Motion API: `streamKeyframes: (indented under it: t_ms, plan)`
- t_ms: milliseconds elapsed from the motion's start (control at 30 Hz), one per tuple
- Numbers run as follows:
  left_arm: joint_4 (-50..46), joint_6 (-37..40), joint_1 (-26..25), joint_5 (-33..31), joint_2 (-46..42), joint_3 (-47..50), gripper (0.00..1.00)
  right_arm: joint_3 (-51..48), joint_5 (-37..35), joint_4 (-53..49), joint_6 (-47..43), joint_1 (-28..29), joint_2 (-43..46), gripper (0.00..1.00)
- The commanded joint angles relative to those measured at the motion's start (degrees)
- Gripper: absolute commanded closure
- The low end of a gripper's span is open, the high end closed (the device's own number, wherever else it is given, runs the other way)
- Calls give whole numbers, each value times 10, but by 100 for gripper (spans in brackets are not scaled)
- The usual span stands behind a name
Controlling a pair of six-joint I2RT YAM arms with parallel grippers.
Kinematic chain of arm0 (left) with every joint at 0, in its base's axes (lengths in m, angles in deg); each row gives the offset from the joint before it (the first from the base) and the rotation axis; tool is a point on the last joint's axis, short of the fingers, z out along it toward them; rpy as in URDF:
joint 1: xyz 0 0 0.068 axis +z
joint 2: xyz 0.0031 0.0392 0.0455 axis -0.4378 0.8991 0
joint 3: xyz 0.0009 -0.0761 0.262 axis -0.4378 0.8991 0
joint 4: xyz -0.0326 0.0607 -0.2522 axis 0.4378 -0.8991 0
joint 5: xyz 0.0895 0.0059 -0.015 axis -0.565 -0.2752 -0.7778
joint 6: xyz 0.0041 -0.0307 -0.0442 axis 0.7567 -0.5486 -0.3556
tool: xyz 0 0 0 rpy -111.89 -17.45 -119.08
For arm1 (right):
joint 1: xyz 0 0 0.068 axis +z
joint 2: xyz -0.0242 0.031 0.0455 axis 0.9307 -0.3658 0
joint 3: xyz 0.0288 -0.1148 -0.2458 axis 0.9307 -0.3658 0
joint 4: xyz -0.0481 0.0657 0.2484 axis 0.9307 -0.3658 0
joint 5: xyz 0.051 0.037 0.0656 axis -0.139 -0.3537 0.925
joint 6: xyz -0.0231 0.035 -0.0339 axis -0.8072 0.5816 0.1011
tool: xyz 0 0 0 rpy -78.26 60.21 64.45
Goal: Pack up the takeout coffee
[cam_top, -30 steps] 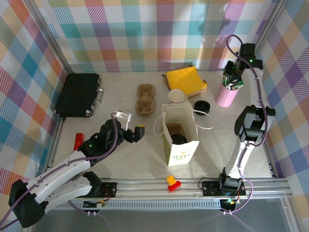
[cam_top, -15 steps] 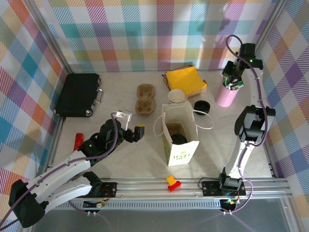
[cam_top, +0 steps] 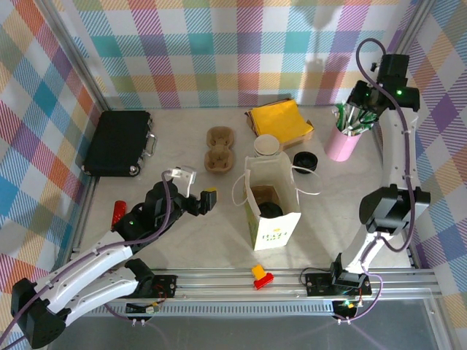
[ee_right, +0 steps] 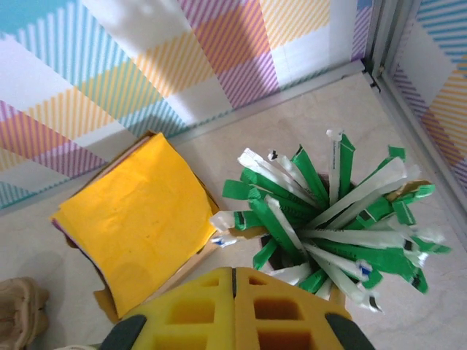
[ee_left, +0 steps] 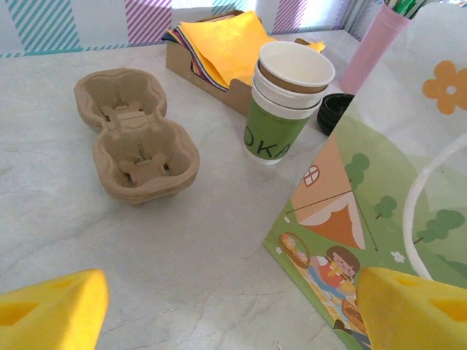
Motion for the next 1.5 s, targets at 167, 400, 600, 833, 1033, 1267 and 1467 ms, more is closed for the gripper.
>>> streamKeyframes:
  t_ms: [167,400,600,833,1033,1267,1467]
  plan:
    - [-21,-14,8,18,-27,-9,12,41,34,-59,-4,-4,77,100]
    - [-31,-21,8,26,-55,-4,12,91,148,-101,1,-3,128,100]
    - [-45,-26,8,34,-75,-4,12,153,262,-166,28,1,142,100]
    - [-49,-35,8,41,-96,1,13,152,384,-175,74,8,181,100]
    - [-50,-49,8,49,-101,6,14,142,497,-157,112,21,203,100]
    - [-47,-56,8,55,-101,7,14,81,511,-148,120,89,241,100]
    - [-39,-60,8,59,-98,8,15,-15,443,-125,117,200,263,100]
